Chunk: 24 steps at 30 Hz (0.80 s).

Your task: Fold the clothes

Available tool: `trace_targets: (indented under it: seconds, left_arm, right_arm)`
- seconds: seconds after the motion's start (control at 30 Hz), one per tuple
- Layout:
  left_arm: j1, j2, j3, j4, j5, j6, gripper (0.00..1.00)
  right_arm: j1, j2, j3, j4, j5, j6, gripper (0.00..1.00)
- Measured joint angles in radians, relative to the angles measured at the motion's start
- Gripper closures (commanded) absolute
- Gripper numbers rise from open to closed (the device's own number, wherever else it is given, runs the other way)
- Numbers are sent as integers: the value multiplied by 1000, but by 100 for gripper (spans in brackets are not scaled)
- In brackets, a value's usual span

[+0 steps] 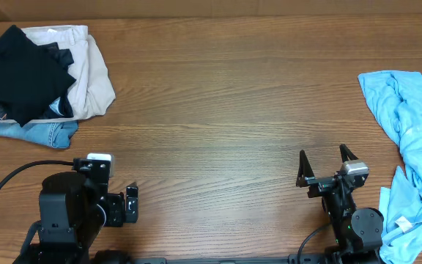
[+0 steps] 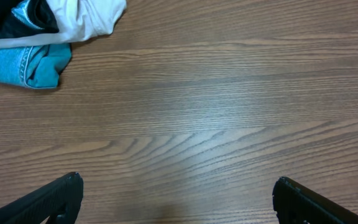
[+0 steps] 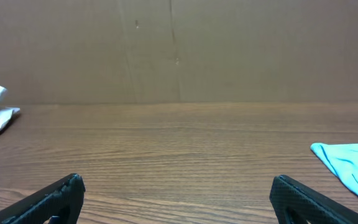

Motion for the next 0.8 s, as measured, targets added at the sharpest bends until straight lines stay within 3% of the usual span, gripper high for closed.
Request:
trace_targets:
  seconds: [0.8]
  left_arm:
    - [0,0,0,0,0,0,0]
  right_arm:
    - [0,0,0,0,-2,-8,0]
